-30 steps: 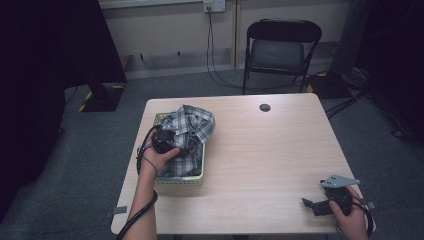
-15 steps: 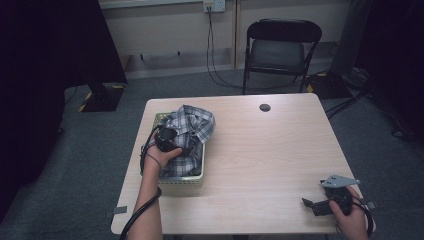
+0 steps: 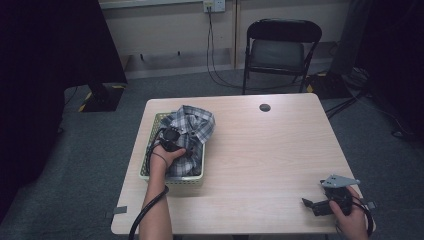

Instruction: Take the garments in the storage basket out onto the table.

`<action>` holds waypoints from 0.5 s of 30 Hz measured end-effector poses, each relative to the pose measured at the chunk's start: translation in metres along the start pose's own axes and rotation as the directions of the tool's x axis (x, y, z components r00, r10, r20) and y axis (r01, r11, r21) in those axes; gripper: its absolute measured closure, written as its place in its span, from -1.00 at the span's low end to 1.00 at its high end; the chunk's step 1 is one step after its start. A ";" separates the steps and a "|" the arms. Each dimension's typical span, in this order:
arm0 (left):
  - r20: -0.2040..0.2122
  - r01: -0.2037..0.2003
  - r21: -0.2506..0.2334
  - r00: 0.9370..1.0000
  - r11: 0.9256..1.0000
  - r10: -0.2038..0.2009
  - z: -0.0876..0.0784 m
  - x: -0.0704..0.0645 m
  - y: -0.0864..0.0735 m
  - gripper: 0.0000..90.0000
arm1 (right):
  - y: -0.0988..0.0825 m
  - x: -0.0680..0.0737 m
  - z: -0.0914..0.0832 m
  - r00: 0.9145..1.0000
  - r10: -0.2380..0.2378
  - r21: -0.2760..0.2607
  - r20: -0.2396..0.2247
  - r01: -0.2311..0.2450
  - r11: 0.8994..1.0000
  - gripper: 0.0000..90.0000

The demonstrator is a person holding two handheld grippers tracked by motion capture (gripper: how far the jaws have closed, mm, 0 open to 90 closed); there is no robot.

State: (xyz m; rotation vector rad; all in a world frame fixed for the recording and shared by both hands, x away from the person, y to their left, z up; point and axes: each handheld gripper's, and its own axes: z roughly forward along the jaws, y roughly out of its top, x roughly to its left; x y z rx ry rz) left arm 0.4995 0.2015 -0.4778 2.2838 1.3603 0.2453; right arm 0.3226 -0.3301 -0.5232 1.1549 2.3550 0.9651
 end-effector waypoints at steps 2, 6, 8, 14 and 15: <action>-0.006 0.007 0.012 1.000 1.000 -0.007 0.003 0.000 0.001 -1.00 | 0.000 0.000 0.000 1.000 0.000 0.000 0.000 0.000 1.000 -1.00; -0.026 -0.003 0.042 1.000 0.999 0.004 0.008 -0.003 0.000 -0.94 | 0.000 0.000 0.000 1.000 0.000 0.000 0.000 0.000 1.000 -1.00; -0.039 -0.014 0.043 0.999 0.999 0.016 0.009 -0.004 -0.001 -0.84 | 0.000 0.000 0.000 1.000 0.000 0.000 0.000 0.000 1.000 -1.00; -0.043 -0.036 0.038 0.998 0.999 0.038 0.001 -0.005 -0.001 -0.15 | 0.000 0.000 0.000 1.000 0.000 0.000 0.000 0.000 1.000 -1.00; -0.040 -0.035 0.035 0.999 0.999 0.037 0.000 -0.005 -0.002 -0.09 | 0.000 0.000 0.000 1.000 0.000 0.000 0.000 0.000 1.000 -1.00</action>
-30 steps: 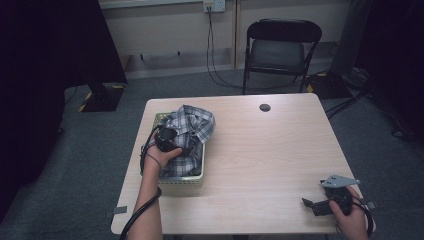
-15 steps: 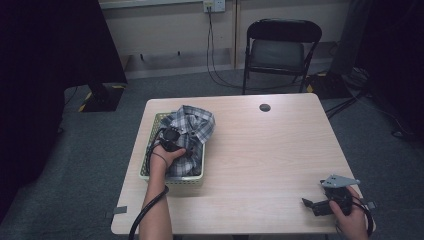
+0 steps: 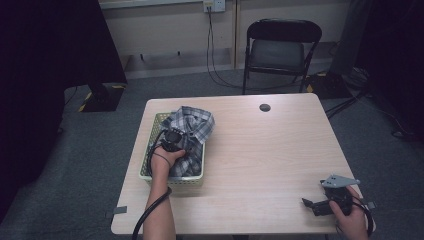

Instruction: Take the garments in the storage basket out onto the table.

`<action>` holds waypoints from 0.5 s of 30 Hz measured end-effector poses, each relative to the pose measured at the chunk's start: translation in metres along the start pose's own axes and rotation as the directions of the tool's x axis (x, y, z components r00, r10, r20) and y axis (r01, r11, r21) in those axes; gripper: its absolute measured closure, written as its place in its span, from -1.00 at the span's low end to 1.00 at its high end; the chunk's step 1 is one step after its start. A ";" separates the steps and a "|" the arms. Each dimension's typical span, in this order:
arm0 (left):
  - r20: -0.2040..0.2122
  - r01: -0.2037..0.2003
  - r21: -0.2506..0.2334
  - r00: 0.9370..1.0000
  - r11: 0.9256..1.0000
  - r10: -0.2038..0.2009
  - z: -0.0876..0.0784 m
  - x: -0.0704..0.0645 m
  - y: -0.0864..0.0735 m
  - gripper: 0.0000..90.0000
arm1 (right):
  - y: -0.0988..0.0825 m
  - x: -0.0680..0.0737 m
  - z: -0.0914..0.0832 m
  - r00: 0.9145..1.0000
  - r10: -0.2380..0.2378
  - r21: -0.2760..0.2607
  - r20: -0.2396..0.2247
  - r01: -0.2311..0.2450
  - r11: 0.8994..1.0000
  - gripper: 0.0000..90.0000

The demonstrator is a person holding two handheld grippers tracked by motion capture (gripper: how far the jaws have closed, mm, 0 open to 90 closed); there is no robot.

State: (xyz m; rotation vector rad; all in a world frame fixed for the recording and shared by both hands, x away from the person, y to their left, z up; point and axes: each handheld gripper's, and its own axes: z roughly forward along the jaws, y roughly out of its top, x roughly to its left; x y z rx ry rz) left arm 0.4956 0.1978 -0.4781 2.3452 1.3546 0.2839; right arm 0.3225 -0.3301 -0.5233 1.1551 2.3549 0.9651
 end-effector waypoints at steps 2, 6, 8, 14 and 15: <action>0.006 0.011 -0.008 1.000 1.000 -0.011 -0.002 0.000 -0.002 0.00 | 0.000 0.000 0.000 1.000 0.000 0.000 0.000 0.000 1.000 -1.00; -0.009 0.031 -0.026 0.999 0.999 -0.032 -0.010 0.000 -0.003 0.14 | 0.000 0.000 0.000 1.000 0.000 0.000 0.000 0.000 1.000 -1.00; -0.009 0.036 -0.023 0.999 0.999 -0.036 -0.015 -0.001 -0.002 0.17 | 0.000 0.000 0.000 1.000 0.000 0.000 0.000 0.000 1.000 -1.00; -0.010 0.019 -0.054 1.000 0.998 -0.020 -0.043 -0.001 0.005 0.20 | 0.000 0.000 0.000 1.000 0.000 0.000 0.000 0.000 1.000 -1.00; -0.005 0.020 -0.064 1.000 0.998 -0.020 -0.048 -0.002 0.007 0.20 | 0.000 0.000 0.000 1.000 0.000 0.000 0.000 0.000 1.000 -1.00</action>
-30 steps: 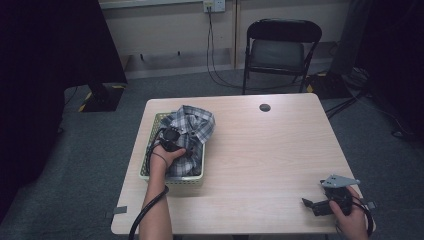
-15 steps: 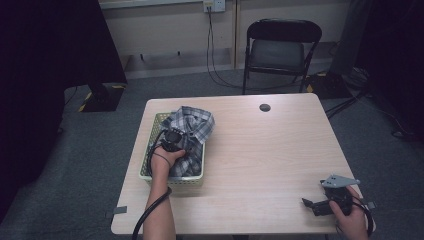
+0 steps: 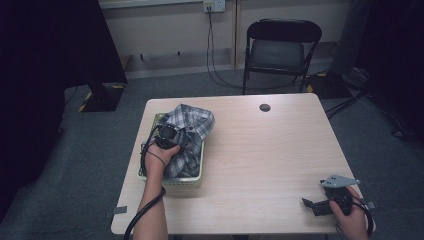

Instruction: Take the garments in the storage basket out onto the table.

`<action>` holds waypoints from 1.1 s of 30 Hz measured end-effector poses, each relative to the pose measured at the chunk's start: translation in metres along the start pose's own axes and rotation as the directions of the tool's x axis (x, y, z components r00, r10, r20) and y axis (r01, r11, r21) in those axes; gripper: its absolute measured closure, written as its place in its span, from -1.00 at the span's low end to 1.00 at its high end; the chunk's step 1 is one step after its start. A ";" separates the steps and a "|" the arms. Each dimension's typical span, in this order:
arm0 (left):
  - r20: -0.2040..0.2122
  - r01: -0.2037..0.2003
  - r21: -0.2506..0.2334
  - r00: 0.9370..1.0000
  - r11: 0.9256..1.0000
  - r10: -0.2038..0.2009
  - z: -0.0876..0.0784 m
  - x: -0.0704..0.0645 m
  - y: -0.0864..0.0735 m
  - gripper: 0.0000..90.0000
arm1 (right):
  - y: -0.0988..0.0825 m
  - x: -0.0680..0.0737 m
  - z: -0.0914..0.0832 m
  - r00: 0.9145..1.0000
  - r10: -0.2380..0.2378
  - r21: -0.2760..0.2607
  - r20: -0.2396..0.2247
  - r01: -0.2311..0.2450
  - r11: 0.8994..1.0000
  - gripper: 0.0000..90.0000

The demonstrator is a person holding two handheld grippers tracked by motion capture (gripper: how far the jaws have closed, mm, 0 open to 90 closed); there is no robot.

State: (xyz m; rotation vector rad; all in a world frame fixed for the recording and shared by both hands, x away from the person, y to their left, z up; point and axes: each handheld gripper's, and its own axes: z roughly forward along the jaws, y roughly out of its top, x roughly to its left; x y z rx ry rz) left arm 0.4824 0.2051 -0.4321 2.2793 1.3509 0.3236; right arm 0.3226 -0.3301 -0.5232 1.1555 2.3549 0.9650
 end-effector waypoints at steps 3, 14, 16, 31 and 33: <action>0.004 -0.006 -0.025 1.000 1.000 0.006 -0.013 -0.001 0.006 0.20 | 0.000 0.000 0.000 1.000 0.000 0.000 0.000 0.000 1.000 -1.00; 0.044 0.024 -0.121 0.999 0.992 -0.019 -0.046 -0.004 0.018 0.20 | 0.000 0.000 0.000 1.000 0.000 0.000 0.000 0.000 1.000 -1.00; 0.039 0.016 -0.133 0.999 0.991 -0.011 -0.053 -0.006 0.020 0.20 | 0.000 0.000 0.000 1.000 0.000 0.000 0.000 0.000 1.000 -1.00; 0.086 -0.067 -0.235 0.992 0.970 0.089 -0.097 -0.029 0.042 0.20 | 0.000 0.000 0.000 1.000 0.000 0.000 0.000 0.000 1.000 -1.00; 0.087 -0.079 -0.241 0.991 0.967 0.103 -0.103 -0.034 0.046 0.20 | 0.000 0.000 0.000 1.000 0.001 -0.001 0.000 -0.001 1.000 -1.00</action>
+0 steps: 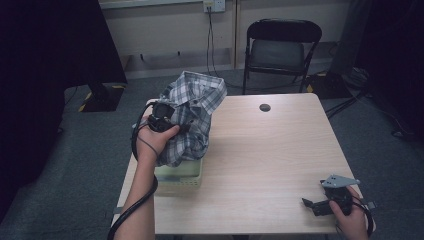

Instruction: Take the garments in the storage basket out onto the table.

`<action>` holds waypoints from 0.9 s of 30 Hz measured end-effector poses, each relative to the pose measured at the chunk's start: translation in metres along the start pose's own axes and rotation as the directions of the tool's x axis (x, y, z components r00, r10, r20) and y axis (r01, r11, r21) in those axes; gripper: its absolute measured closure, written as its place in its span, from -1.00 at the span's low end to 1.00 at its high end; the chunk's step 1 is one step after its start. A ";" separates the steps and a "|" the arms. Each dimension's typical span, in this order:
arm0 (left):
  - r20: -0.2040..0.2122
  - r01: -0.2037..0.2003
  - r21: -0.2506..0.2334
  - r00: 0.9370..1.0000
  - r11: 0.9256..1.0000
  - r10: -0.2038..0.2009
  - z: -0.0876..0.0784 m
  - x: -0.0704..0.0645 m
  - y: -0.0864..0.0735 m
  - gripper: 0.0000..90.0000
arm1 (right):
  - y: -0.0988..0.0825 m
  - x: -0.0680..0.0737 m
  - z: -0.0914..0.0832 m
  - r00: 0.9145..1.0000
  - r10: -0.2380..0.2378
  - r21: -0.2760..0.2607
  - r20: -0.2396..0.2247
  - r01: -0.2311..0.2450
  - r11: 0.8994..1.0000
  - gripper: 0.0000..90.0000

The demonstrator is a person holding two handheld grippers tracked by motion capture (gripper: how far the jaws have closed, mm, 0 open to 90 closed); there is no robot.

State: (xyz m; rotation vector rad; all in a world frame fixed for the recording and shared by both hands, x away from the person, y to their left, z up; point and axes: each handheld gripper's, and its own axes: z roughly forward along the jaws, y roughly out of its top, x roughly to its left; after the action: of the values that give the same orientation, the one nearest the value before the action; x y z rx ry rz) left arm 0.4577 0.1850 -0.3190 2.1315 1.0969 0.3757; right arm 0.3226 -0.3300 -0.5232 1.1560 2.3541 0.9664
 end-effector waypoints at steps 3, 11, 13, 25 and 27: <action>0.007 -0.017 -0.012 1.000 1.000 0.017 -0.004 -0.006 0.007 0.20 | 0.000 0.000 0.000 1.000 0.000 0.000 0.000 0.000 1.000 -1.00; 0.057 -0.049 -0.030 0.997 0.998 0.051 -0.009 -0.022 0.019 0.20 | 0.000 0.000 0.000 1.000 -0.001 -0.001 0.000 0.001 1.000 -1.00; 0.060 -0.065 -0.035 0.996 0.997 0.067 -0.010 -0.026 0.023 0.20 | 0.000 0.000 0.000 1.000 -0.001 -0.001 0.000 0.001 1.000 -1.00; 0.115 -0.114 -0.081 0.986 0.990 0.123 -0.013 -0.052 0.039 0.20 | 0.000 0.000 0.000 1.000 -0.001 -0.001 0.000 0.001 1.000 -1.00; 0.125 -0.130 -0.090 0.982 0.987 0.141 -0.013 -0.057 0.043 0.20 | 0.000 0.000 0.000 1.000 -0.001 -0.001 0.000 0.001 1.000 -1.00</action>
State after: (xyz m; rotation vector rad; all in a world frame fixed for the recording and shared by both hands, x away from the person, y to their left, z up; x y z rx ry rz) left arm 0.4418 0.1282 -0.2766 2.1322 0.8510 0.3317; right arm 0.3227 -0.3301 -0.5232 1.1543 2.3539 0.9667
